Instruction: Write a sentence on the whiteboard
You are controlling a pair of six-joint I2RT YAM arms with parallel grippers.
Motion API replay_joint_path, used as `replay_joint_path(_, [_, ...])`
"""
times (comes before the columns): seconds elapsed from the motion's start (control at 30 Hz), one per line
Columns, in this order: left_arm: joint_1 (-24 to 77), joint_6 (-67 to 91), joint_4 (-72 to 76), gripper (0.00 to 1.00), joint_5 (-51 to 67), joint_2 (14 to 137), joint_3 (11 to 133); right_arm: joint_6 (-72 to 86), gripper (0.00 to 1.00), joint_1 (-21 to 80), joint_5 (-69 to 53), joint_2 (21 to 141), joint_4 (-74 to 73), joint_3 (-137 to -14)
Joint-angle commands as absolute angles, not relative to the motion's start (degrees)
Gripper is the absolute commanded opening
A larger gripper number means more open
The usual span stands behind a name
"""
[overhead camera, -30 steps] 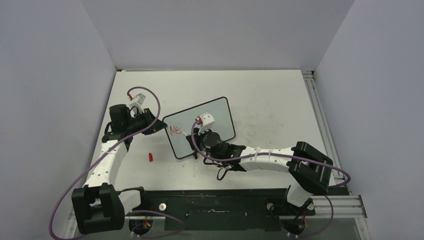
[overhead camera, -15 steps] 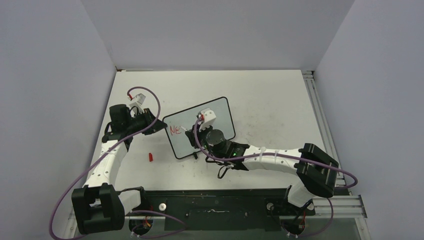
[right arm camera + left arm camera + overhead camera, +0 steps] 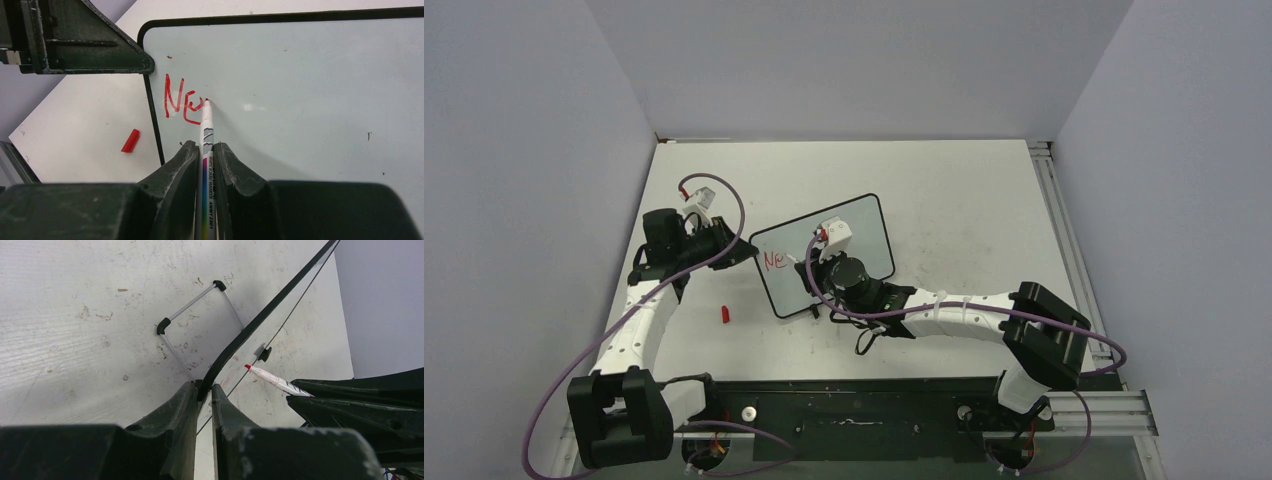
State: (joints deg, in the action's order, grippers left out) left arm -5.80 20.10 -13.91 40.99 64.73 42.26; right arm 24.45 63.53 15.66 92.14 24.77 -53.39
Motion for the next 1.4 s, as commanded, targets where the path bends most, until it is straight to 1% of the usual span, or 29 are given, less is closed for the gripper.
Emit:
replay_joint_path(0.0, [-6.0,19.5,-12.8,0.1,41.5,63.6,43.8,24.3,0.05,62.9,16.5,92.3,27.5,-55.8])
replay_joint_path(0.63, [-6.1,19.5,-12.8,0.1,41.5,63.9,43.8,25.0,0.05,62.1,16.3,93.7,27.6,-55.9])
replay_joint_path(1.37, [-6.0,19.6,-12.8,0.1,41.6,63.4,43.7,28.0,0.05,62.8,18.1,90.6,26.4,-49.7])
